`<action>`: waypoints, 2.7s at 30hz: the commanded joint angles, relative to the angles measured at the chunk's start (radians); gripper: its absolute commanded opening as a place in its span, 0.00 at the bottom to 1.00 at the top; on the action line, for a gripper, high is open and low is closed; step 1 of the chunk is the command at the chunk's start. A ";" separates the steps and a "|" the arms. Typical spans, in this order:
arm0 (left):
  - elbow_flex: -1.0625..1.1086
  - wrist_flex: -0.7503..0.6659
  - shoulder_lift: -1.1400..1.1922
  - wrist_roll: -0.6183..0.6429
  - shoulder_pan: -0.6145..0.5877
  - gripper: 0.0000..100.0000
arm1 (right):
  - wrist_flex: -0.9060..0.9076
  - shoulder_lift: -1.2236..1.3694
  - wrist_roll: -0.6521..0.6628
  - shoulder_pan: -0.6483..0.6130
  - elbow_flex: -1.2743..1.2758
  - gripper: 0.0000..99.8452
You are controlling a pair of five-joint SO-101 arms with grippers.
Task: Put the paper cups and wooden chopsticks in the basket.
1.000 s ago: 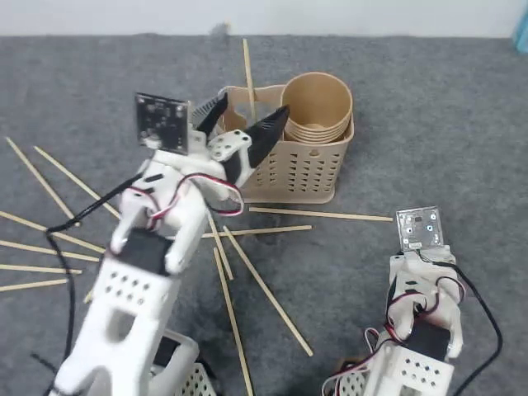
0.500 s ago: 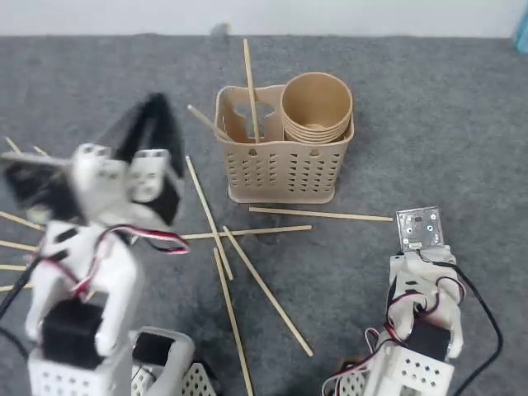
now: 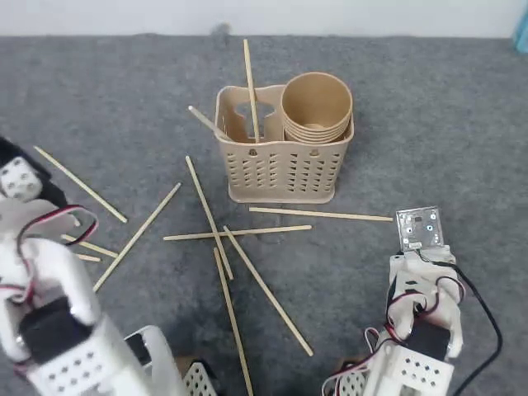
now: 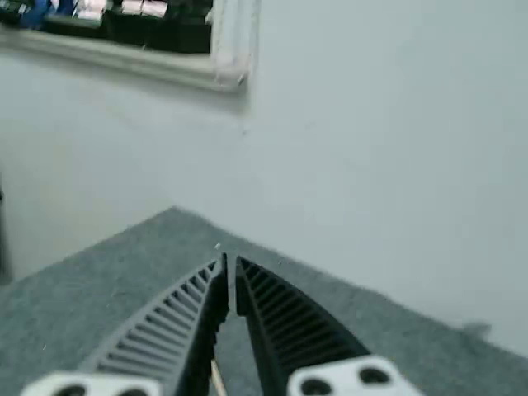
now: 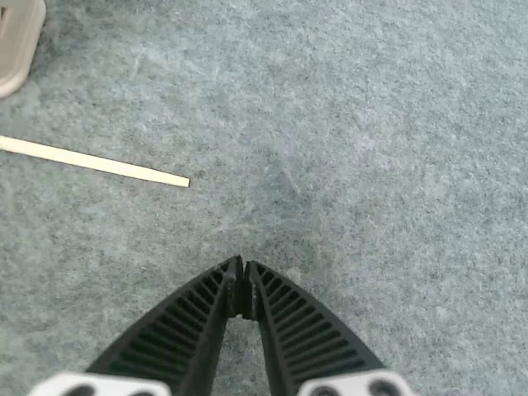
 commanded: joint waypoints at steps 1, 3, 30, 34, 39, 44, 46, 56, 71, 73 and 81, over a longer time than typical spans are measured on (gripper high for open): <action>0.119 -0.044 -0.011 0.006 -0.121 0.01 | 0.008 0.004 0.011 -0.005 0.018 0.01; 0.189 -0.098 -0.009 0.005 -0.180 0.01 | 0.008 0.005 0.011 -0.005 0.018 0.01; -0.535 0.081 1.020 0.094 -0.262 0.11 | 0.008 0.007 0.011 -0.004 0.018 0.01; -0.731 0.161 1.238 0.092 -0.256 0.11 | 0.008 0.007 0.011 -0.002 0.018 0.01; -0.964 0.239 1.494 0.091 -0.255 0.11 | 0.008 0.007 0.011 -0.004 0.018 0.01; -1.221 0.321 1.723 0.091 -0.235 0.11 | 0.008 0.007 0.011 -0.004 0.018 0.01; -1.326 0.356 1.806 0.091 -0.219 0.12 | 0.008 0.007 0.011 -0.004 0.018 0.01; -1.834 0.399 2.183 0.092 -0.158 0.12 | 0.008 0.007 0.011 -0.005 0.018 0.01; -2.244 0.399 2.608 0.092 -0.118 0.12 | 0.008 0.007 0.011 -0.005 0.018 0.01; -2.249 0.399 2.639 0.094 -0.118 0.11 | 0.008 0.007 0.011 -0.005 0.018 0.01; -2.253 0.548 2.630 0.092 -0.121 0.06 | 0.008 0.005 0.011 -0.005 0.018 0.01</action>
